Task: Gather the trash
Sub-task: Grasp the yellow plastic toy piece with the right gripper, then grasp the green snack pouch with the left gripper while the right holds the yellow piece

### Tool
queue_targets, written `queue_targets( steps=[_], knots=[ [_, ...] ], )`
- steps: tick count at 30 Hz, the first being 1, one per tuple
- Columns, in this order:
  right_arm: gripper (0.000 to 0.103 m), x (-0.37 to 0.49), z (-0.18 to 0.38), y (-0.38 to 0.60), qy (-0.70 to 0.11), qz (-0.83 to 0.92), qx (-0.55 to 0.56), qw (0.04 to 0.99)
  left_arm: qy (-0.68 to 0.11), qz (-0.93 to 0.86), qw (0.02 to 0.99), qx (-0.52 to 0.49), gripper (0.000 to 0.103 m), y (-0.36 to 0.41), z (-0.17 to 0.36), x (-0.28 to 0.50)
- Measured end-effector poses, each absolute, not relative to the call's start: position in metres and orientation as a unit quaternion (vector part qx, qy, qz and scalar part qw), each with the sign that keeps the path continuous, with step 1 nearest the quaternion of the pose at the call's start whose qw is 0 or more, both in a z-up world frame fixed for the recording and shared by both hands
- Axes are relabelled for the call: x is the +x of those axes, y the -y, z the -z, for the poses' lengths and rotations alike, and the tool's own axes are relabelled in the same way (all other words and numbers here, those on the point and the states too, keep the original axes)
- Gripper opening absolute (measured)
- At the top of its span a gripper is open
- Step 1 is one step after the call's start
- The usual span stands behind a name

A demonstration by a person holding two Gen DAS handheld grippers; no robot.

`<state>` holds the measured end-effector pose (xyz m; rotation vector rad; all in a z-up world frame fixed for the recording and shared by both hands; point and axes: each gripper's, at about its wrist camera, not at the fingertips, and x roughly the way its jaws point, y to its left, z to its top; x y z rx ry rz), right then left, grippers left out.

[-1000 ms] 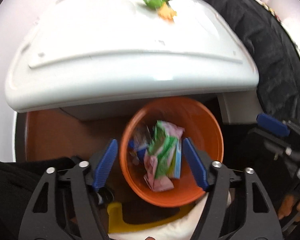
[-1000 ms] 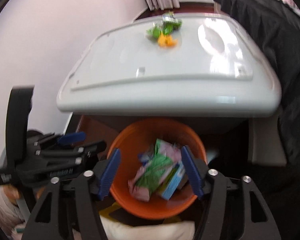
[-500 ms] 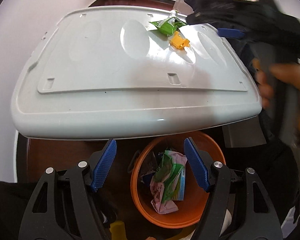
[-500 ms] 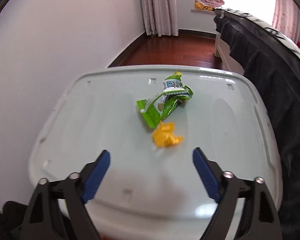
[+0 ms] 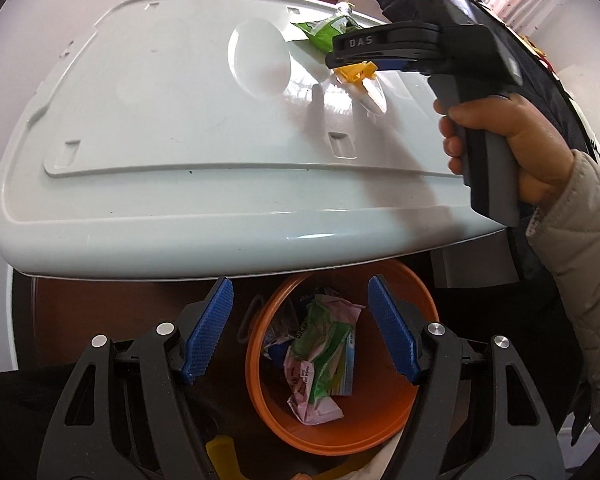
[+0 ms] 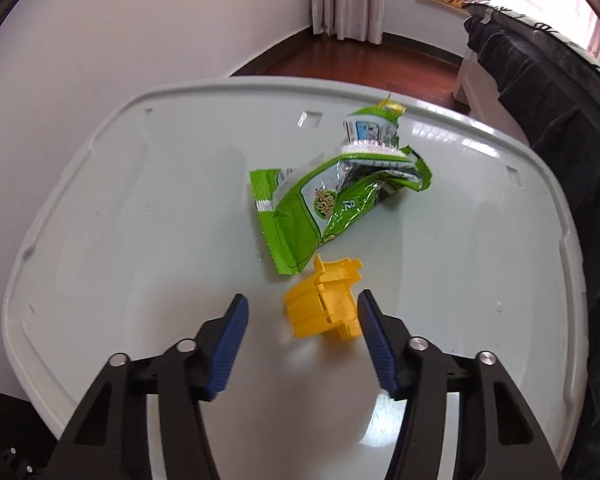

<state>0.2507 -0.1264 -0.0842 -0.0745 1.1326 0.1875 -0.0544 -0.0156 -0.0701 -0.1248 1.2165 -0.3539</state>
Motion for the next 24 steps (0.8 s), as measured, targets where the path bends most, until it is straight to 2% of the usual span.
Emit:
queue_targets(
  steps=[3, 7, 13, 24],
  knots=[
    [0.048, 0.252, 0.090, 0.128, -0.546, -0.090, -0.036, 0.832, -0.568, 0.165, 0.804, -0.058, 0.069, 0.016, 0.071, -0.054],
    [0.028, 0.251, 0.092, 0.130, -0.548, -0.097, -0.030, 0.830, -0.570, 0.167, 0.802, -0.062, 0.069, 0.015, 0.070, -0.051],
    [0.022, 0.247, 0.087, 0.134, -0.546, -0.095, -0.024, 0.832, -0.569, 0.164, 0.803, -0.060, 0.069, 0.014, 0.070, -0.050],
    [0.022, 0.208, 0.044, 0.165, -0.515, -0.100, 0.015, 0.851, -0.536, 0.138, 0.833, 0.018, 0.069, 0.034, 0.053, -0.035]
  ],
)
